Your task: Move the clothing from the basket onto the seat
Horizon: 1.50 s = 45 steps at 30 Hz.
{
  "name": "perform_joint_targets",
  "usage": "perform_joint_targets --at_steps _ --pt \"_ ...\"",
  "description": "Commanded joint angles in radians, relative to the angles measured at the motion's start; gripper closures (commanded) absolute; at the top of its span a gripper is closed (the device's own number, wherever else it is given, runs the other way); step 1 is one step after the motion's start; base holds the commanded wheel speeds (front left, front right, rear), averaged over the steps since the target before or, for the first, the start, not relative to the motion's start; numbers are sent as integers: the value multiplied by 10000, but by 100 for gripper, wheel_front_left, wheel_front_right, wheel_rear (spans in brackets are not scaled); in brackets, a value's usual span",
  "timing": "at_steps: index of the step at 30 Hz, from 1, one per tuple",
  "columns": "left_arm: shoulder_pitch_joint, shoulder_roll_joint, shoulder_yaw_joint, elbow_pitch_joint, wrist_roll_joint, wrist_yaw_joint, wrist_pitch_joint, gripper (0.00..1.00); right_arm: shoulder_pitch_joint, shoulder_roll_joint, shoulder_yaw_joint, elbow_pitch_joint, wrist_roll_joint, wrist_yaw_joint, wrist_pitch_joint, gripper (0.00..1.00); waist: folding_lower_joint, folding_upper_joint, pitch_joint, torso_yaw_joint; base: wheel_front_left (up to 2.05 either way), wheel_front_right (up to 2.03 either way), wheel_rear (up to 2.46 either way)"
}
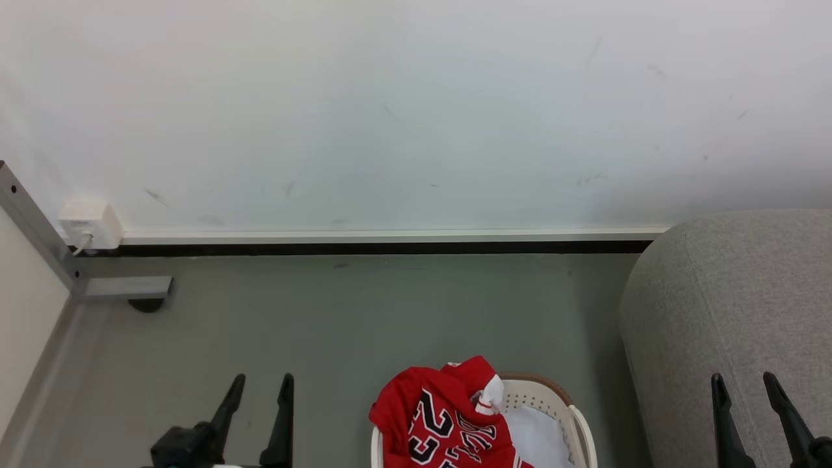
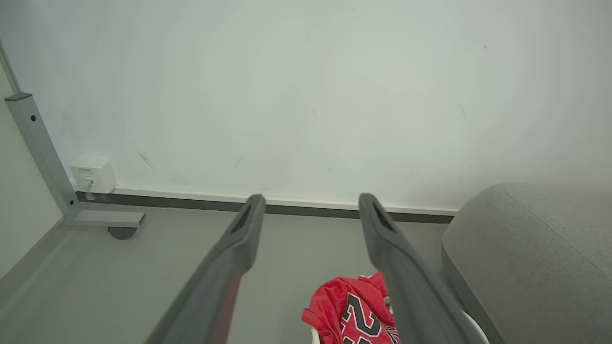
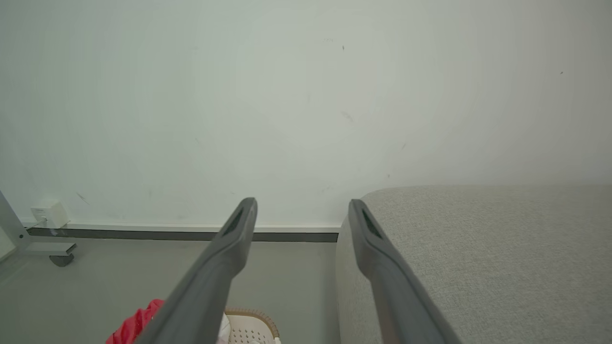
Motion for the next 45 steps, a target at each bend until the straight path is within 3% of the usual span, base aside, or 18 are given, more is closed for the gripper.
perform_joint_targets --at_steps 1,32,39,45 --pt "86 82 -17 19 262 -15 -70 0 144 -39 -47 43 -163 -20 -76 0 0 0 -4 4 0 0 0" --pt "167 79 97 196 384 -60 -89 0 26 -79 192 476 185 -21 -80 0 0 0 58 -108 0 0 0" --pt "-17 73 21 290 421 -67 -86 0 -252 -36 303 318 258 -21 -80 0 0 0 420 -730 0 0 0" --pt "-677 71 -270 474 637 -63 -82 0 -700 52 394 -69 332 -21 -79 0 0 0 1363 -1493 0 0 0"
